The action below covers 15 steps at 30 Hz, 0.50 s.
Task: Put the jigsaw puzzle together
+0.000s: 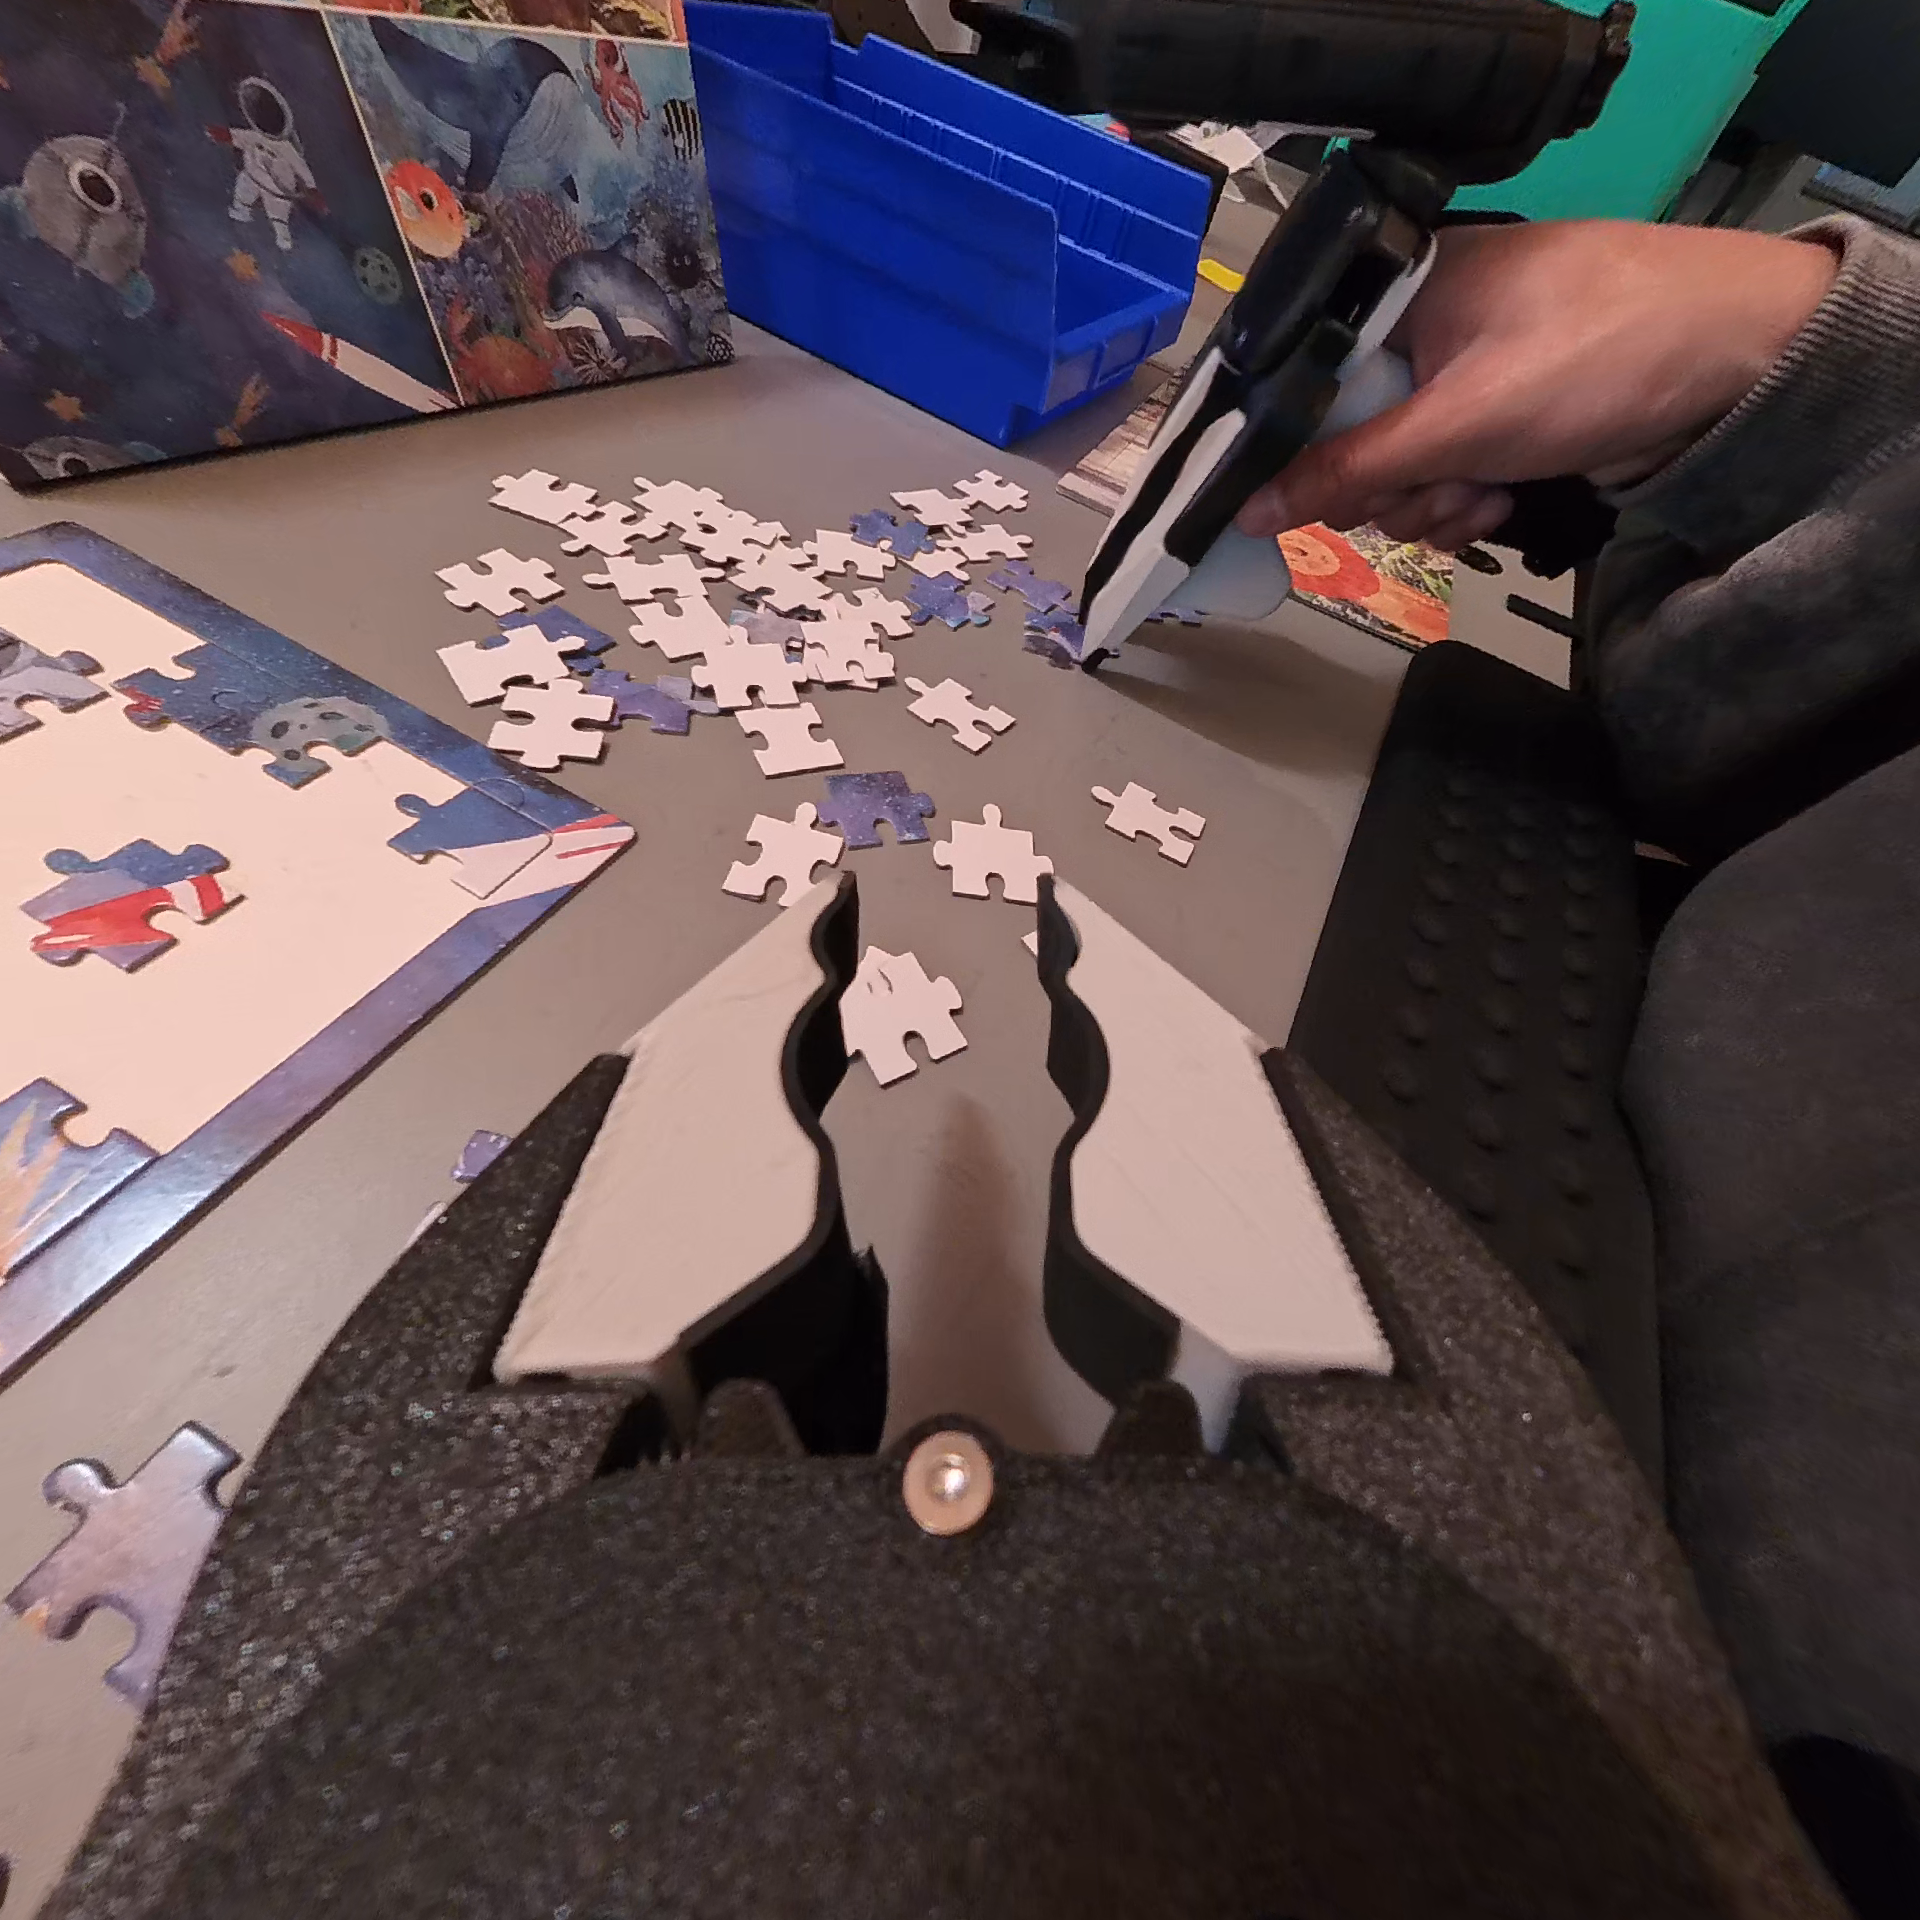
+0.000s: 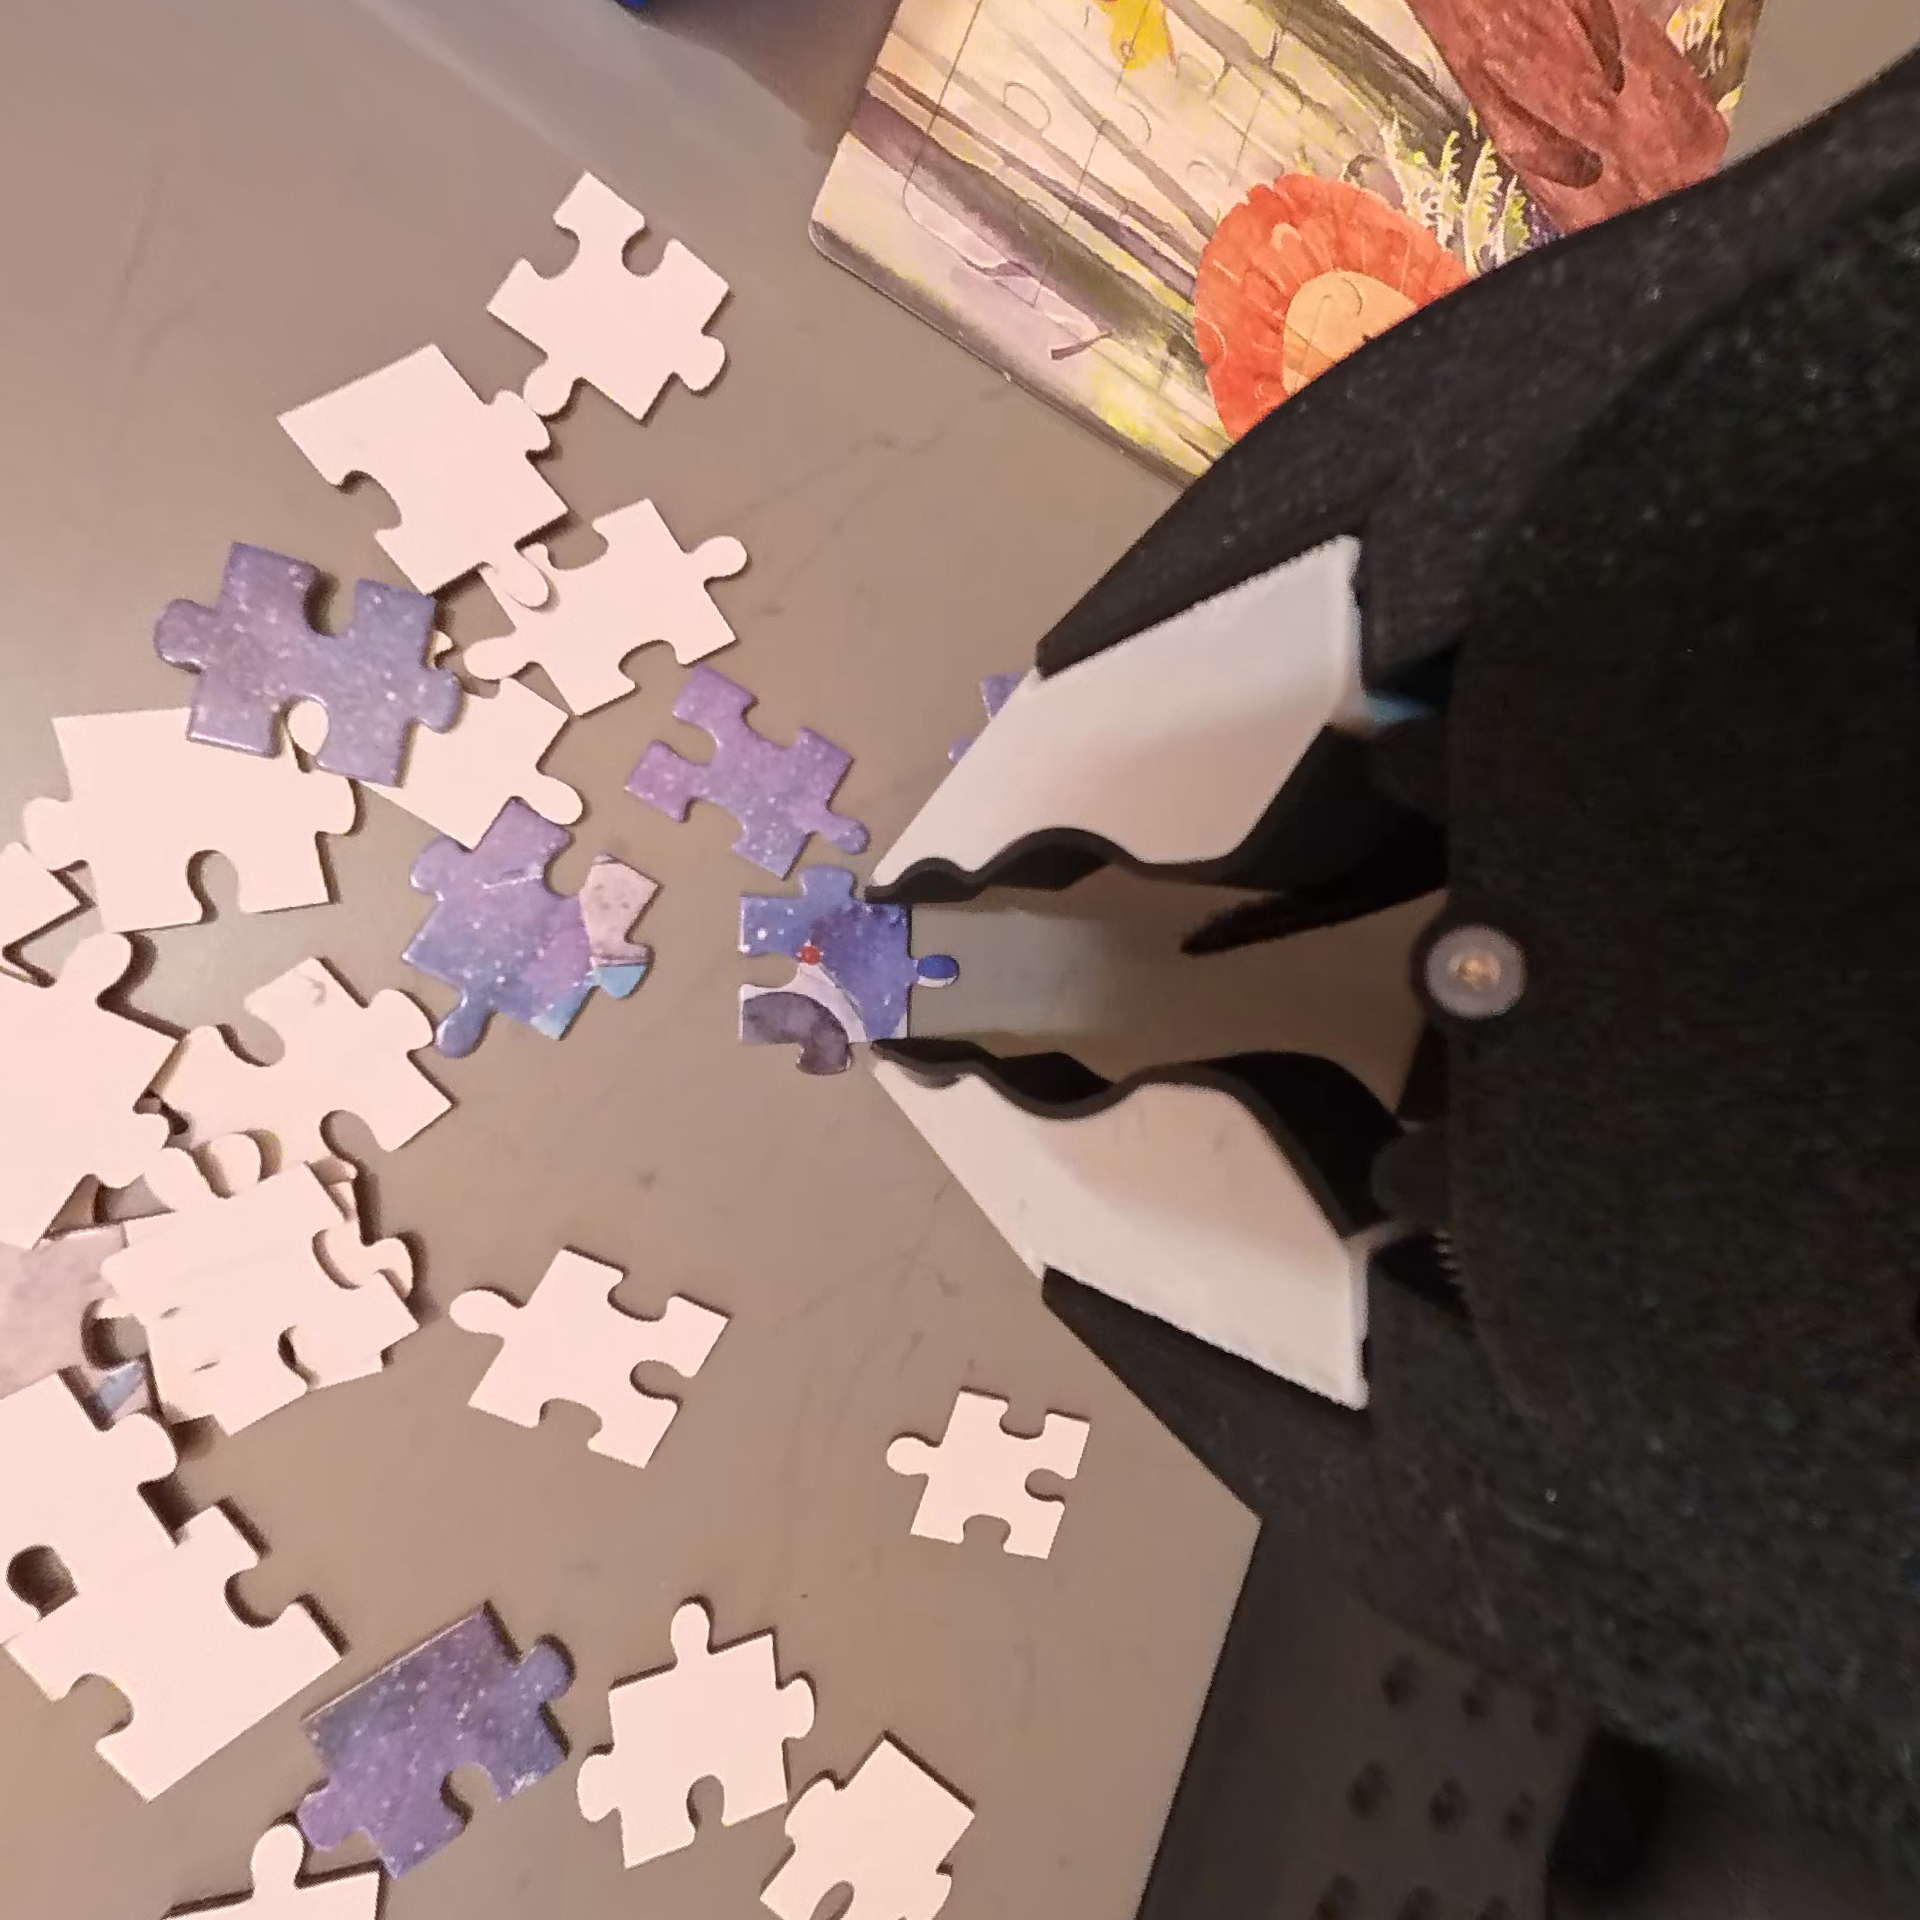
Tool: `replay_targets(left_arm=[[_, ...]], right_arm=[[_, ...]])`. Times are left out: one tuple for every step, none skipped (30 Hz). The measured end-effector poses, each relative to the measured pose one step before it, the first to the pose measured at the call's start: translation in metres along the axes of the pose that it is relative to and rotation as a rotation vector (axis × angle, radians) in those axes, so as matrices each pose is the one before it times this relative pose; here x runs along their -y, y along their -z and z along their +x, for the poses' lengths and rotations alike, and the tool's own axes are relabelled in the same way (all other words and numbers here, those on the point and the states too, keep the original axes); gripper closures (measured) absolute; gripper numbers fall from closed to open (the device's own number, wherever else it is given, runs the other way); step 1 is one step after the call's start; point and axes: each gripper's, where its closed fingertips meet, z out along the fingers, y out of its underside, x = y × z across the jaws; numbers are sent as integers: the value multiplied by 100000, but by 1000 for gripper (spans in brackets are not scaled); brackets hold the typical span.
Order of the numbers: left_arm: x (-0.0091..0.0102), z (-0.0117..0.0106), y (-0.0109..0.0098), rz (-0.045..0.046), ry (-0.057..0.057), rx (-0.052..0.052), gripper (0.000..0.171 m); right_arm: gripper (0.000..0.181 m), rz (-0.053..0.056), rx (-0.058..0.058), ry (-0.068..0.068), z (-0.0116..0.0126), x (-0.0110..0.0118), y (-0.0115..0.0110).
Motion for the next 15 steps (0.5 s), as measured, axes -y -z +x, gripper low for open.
replay_targets(left_arm=[[45, -18, 25, 258, 62, 72, 138], [53, -42, 42, 348, 155, 160, 138], [40, -48, 38, 293, 270, 189, 138], [39, -57, 28, 201, 317, 115, 138], [33, -40, 38, 207, 278, 84, 138], [38, -35, 21, 228, 209, 100, 138], [32, -63, 21, 157, 194, 239, 138], [24, -88, 28, 123, 183, 463, 138], [28, -118, 23, 127, 170, 617, 138], [31, -123, 35, 164, 265, 607, 138], [61, -128, 75, 316, 396, 570, 138], [120, -175, 115, 615, 489, 779, 138], [194, -240, 173, 1055, 667, 1063, 138], [260, -308, 275, 1479, 1044, 1274, 138], [333, -412, 387, 1871, 1552, 1534, 138]], right_arm=[[155, 539, -143, 47, 21, -26, 91], [155, 919, -209, 236, -18, 58, 203], [155, 1552, -61, 56, -95, 184, 349], [155, 1752, 544, 428, -230, 277, 436], [155, 2154, 610, 778, -312, 438, 526], [155, 2552, 324, 885, -309, 614, 556], [155, 2779, 523, 1378, -382, 814, 556], [155, 3270, 733, 1678, -470, 1084, 518], [155, 3746, 826, 1913, -544, 1385, 453], [155, 3963, 856, 2608, -648, 1588, 362], [155, 3274, 1189, 2969, -836, 1619, 238], [155, 3041, 1025, 3793, -943, 1696, 147], [155, 2884, 900, 4517, -1038, 1733, 28], [155, 2256, 1100, 4622, -1100, 1666, -70], [155, 1812, 1317, 4728, -1163, 1551, -148]])
